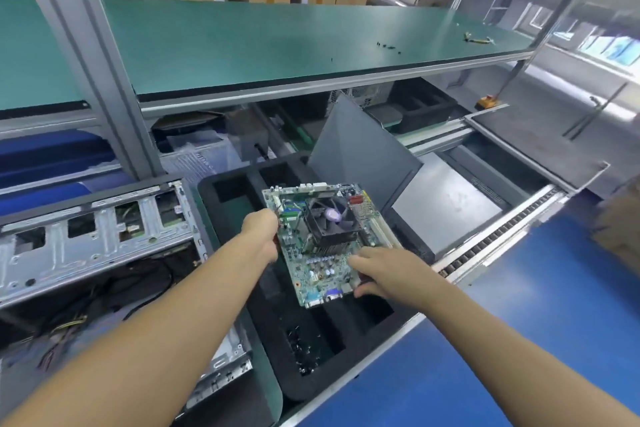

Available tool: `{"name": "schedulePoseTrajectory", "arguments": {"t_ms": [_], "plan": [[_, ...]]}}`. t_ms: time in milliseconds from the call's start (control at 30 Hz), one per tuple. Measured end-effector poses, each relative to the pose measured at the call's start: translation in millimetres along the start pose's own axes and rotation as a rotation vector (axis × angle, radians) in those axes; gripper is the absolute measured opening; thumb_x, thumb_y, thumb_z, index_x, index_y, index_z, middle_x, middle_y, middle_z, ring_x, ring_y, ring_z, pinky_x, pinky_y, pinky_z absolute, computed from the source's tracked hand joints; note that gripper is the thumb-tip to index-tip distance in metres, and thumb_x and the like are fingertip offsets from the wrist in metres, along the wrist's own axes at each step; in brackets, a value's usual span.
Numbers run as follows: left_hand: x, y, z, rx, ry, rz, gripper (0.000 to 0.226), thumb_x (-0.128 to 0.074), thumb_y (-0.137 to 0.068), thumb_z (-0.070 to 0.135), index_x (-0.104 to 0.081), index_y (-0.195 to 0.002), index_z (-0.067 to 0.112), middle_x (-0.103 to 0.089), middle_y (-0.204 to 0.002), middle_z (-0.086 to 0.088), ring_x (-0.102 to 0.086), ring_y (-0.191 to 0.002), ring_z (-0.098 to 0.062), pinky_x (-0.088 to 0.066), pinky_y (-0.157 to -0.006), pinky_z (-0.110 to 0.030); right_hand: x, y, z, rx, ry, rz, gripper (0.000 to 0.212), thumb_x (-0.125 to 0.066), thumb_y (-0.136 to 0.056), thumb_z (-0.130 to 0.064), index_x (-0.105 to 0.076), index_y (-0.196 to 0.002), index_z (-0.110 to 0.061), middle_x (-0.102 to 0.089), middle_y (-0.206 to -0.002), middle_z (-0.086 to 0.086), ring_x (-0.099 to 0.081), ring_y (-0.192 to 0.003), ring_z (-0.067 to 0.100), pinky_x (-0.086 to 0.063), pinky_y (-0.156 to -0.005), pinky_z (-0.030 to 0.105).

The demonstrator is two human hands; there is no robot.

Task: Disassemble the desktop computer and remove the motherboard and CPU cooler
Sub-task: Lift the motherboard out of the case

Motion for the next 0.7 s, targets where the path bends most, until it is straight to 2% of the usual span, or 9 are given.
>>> {"name": "schedulePoseTrajectory", "arguments": {"t_ms": [67, 100, 133, 167, 233, 267, 400, 600, 700], "plan": [[-2.1, -1.5, -10.2, 0.049, -0.009, 0.033, 0.046, -0.031, -0.091, 0.009, -0.057, -0.129, 0.001, -0.066, -0.107, -0.010, -0.063, -0.085, -0.029, -0.046, -0.094, -0.041, -18.1, -2.1, 5.8, -0.006, 0.034, -0.068, 0.039, -0.052, -0.094, -0.055, -0.044, -0.112, -0.021, -0.051, -0.108, 0.000, -0.056, -0.099, 0.023, -0.051, -0.074, 0.041], [-1.3, -2.6, -15.6, 0.073, 0.004, 0.066, 0.041, -0.030, -0.092, 0.013, -0.061, -0.118, 0.002, -0.066, -0.110, -0.007, -0.060, -0.077, -0.026, -0.045, -0.088, -0.038, -25.0, -3.7, 7.9, -0.004, 0.039, -0.084, 0.038, -0.053, -0.094, -0.054, -0.044, -0.112, -0.021, -0.051, -0.107, 0.001, -0.056, -0.098, 0.024, -0.051, -0.073, 0.041], [-1.7, -1.6, -20.9, 0.105, 0.017, 0.086, 0.038, -0.030, -0.094, 0.018, -0.062, -0.108, 0.005, -0.063, -0.122, -0.007, -0.058, -0.078, -0.026, -0.044, -0.088, -0.038, -31.6, -6.1, 8.6, 0.007, 0.045, -0.097, 0.038, -0.054, -0.094, -0.053, -0.044, -0.112, -0.020, -0.051, -0.106, 0.003, -0.057, -0.097, 0.024, -0.051, -0.070, 0.040], [-2.8, 0.0, -27.0, 0.144, 0.031, 0.091, 0.039, -0.030, -0.097, 0.024, -0.061, -0.113, 0.007, -0.056, -0.137, -0.008, -0.059, -0.094, -0.027, -0.041, -0.096, -0.041, -38.7, -9.4, 8.2, 0.022, 0.054, -0.111, 0.039, -0.055, -0.095, -0.051, -0.043, -0.113, -0.019, -0.051, -0.105, 0.004, -0.057, -0.095, 0.025, -0.049, -0.066, 0.039], [-1.3, -3.1, -40.3, 0.221, 0.010, 0.122, 0.053, -0.030, -0.100, 0.034, -0.044, -0.142, 0.005, -0.035, -0.156, -0.009, -0.041, -0.134, -0.030, -0.025, -0.113, -0.047, -53.5, -17.5, 4.8, 0.051, 0.068, -0.140, 0.041, -0.057, -0.095, -0.047, -0.044, -0.119, -0.017, -0.051, -0.106, 0.007, -0.057, -0.092, 0.028, -0.044, -0.061, 0.037], [1.0, -6.7, -45.5, 0.236, -0.009, 0.137, 0.056, -0.030, -0.101, 0.036, -0.038, -0.147, 0.005, -0.031, -0.158, -0.009, -0.034, -0.140, -0.030, -0.021, -0.115, -0.047, -61.0, -22.0, 2.5, 0.059, 0.072, -0.155, 0.042, -0.059, -0.094, -0.045, -0.045, -0.121, -0.016, -0.051, -0.107, 0.009, -0.057, -0.092, 0.029, -0.044, -0.061, 0.037], [6.6, -18.1, -61.3, 0.270, -0.042, 0.171, 0.058, -0.026, -0.104, 0.037, -0.031, -0.152, 0.005, -0.029, -0.159, -0.009, -0.030, -0.144, -0.029, -0.017, -0.118, -0.046, -88.0, -38.1, -2.3, 0.072, 0.088, -0.213, 0.045, -0.064, -0.093, -0.041, -0.046, -0.125, -0.016, -0.052, -0.109, 0.013, -0.059, -0.091, 0.032, -0.054, -0.067, 0.044], [10.0, -39.4, -81.9, 0.323, -0.060, 0.187, 0.059, -0.020, -0.105, 0.039, -0.027, -0.153, 0.006, -0.031, -0.159, -0.008, -0.029, -0.144, -0.029, -0.014, -0.118, -0.047, -118.8, -51.9, -5.1, 0.087, 0.092, -0.260, 0.042, -0.066, -0.092, -0.035, -0.045, -0.123, -0.015, -0.052, -0.111, 0.015, -0.060, -0.090, 0.031, -0.054, -0.066, 0.044], [12.1, -45.1, -91.7, 0.344, -0.070, 0.181, 0.059, -0.025, -0.104, 0.037, -0.027, -0.153, 0.007, -0.029, -0.160, -0.007, -0.028, -0.145, -0.029, -0.013, -0.118, -0.045, -133.6, -53.1, -6.3, 0.074, 0.078, -0.276, 0.047, -0.066, -0.092, -0.034, -0.044, -0.129, -0.015, -0.051, -0.115, 0.017, -0.060, -0.092, 0.031, -0.055, -0.070, 0.045]]}}
Point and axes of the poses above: each hand's wrist, its own y-axis away from the middle knuckle, its own x-axis out of the back of the hand, z = x × y, the point moved 9 cm from there along -y, towards the middle knuckle
